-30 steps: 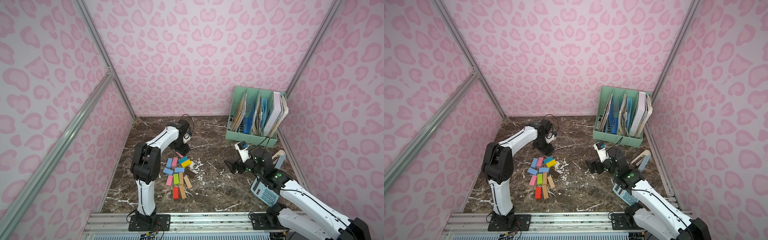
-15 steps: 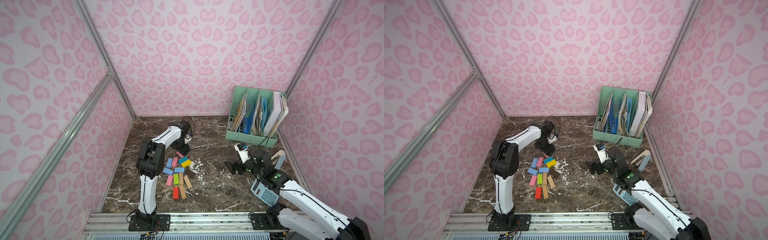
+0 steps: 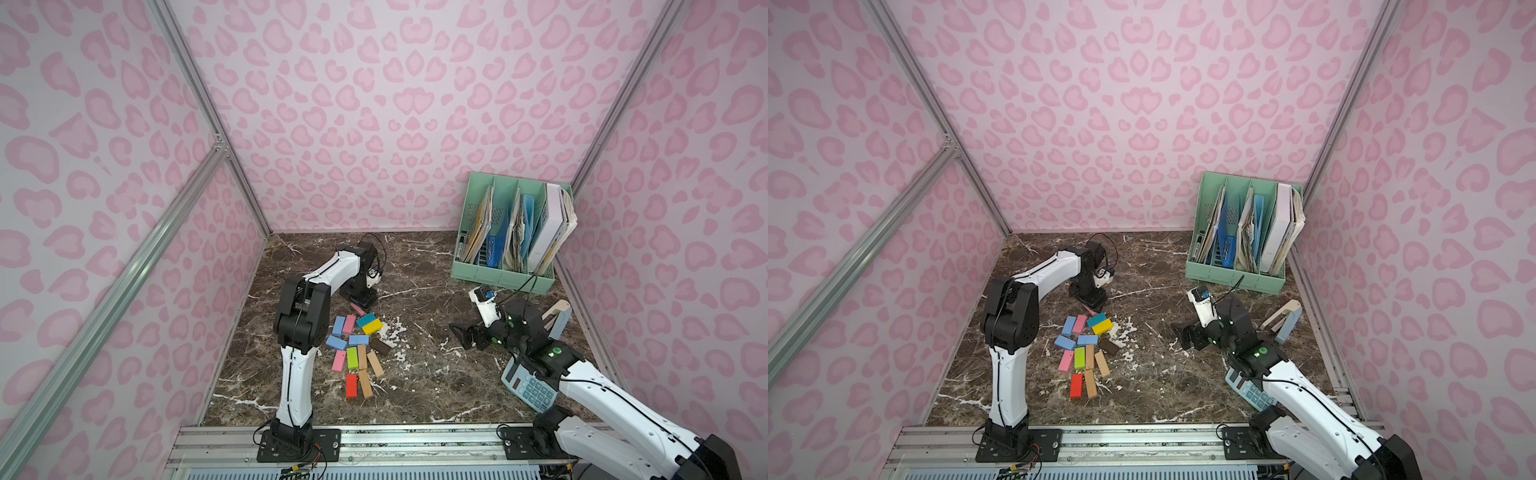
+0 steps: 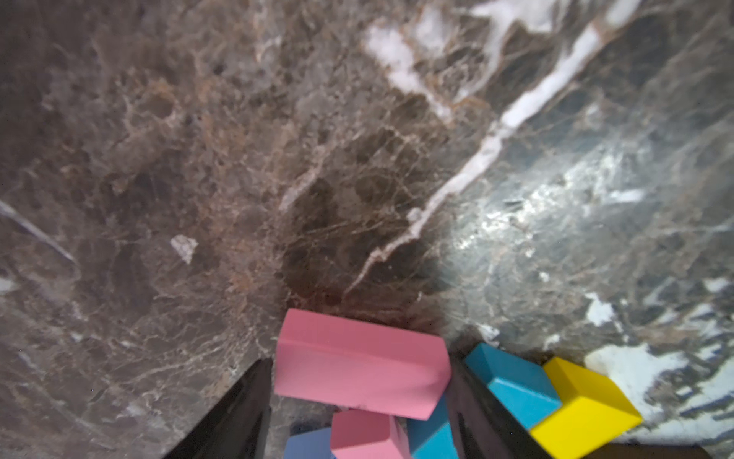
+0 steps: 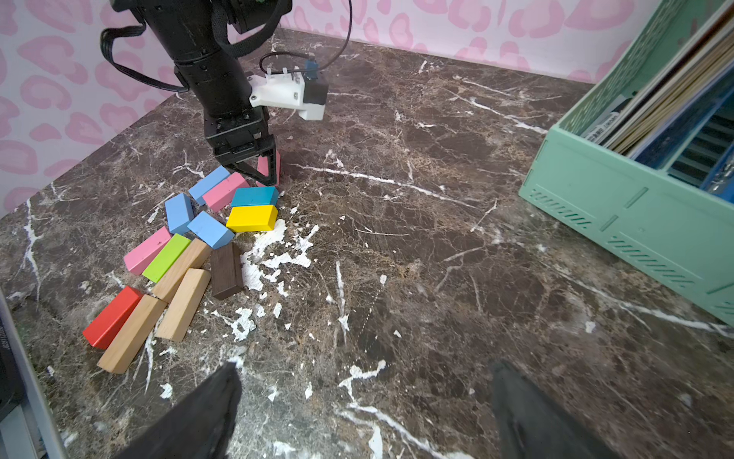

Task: Assemble the number 8 with building blocks
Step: Pick up the building block from the center of the board.

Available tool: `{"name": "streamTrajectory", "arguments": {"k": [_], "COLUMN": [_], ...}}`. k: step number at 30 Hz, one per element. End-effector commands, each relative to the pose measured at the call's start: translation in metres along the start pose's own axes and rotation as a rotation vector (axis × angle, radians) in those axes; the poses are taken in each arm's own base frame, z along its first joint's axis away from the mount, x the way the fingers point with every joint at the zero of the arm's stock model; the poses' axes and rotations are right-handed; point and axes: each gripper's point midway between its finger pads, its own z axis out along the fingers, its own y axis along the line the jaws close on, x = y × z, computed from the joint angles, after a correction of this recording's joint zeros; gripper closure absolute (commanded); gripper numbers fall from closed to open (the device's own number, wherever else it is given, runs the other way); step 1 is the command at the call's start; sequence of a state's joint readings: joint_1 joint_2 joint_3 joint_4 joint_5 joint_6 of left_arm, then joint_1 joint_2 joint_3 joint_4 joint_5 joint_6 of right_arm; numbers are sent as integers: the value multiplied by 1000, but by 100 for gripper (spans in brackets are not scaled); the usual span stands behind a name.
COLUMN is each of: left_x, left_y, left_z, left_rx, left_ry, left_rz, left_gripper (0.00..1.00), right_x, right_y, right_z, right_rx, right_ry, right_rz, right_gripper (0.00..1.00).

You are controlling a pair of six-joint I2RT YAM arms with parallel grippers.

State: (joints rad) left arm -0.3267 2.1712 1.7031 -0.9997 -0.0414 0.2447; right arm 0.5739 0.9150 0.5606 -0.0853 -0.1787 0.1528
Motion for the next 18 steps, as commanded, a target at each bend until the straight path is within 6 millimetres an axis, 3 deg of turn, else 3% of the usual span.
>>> {"name": "streamTrajectory", "arguments": {"k": [1,7,18], "left_x": [4,8,13], "left_y": [-5,-5,-4], "left_z": [2,12,17], "left_rx": [26,35,41], "left_ry": [21,54,82], "left_rz": [1,-13,-80], "left_gripper": [29,34,53], "right_x": [-1,0,2], "right_y": [-1,-1,-1], "right_z": [0,1,2], "right_rx": [6,4,4], "right_ry": [-9,-4,1], "right_rz": [-9,-8,0], "right_gripper": [1,0,1]}}
